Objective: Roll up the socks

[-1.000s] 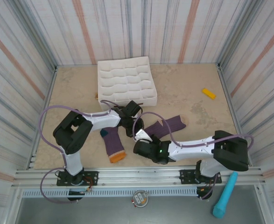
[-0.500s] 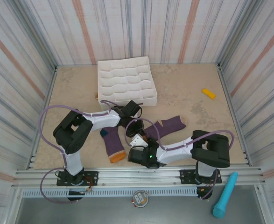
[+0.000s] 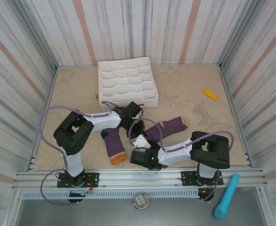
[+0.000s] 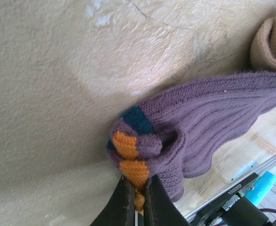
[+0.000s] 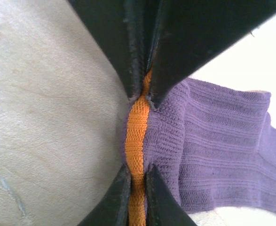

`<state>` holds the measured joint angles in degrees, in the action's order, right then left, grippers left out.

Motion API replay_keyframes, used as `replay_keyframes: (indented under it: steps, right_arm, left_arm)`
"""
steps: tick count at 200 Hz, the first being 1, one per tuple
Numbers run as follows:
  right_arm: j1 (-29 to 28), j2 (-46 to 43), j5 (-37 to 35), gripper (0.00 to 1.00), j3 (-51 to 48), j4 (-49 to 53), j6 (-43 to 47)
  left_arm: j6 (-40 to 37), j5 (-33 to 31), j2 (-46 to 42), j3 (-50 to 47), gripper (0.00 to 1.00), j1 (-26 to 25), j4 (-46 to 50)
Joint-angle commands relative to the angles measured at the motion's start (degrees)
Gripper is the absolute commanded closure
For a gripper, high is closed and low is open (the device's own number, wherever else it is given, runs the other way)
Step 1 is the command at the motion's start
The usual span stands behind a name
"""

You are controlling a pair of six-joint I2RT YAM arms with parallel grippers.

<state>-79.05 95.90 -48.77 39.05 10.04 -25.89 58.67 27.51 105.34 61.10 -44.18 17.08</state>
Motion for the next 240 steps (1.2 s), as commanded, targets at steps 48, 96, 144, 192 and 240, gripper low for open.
replay_keyframes:
  steps: [48, 96, 144, 192, 240]
  right_arm:
    - [6.1, -5.9, 18.1, 1.0, -8.2, -6.5, -3.7]
    - [11.2, -9.9, 27.8, 1.0, -12.6, -11.4, -4.4]
    - [18.7, -14.7, 40.2, 1.0, -18.4, -18.5, -6.2]
    - [24.6, -16.3, 50.8, 1.0, -22.1, -22.8, -8.2]
    - [30.5, -17.1, 59.4, 1.0, -26.6, -30.4, -14.1]
  left_arm:
    - [0.0, -1.1, -2.4, -2.6, 0.58, 0.8, -0.8]
    - [0.2, -1.6, -6.0, -3.6, 0.35, 1.5, -3.1]
    - [2.0, -5.1, -11.0, -7.9, 0.32, 2.4, -7.9]
    - [3.5, -4.8, -13.4, -12.0, 0.28, 2.6, -15.6]
    - [2.8, -5.5, -16.0, -14.7, 0.27, 2.4, -20.7]
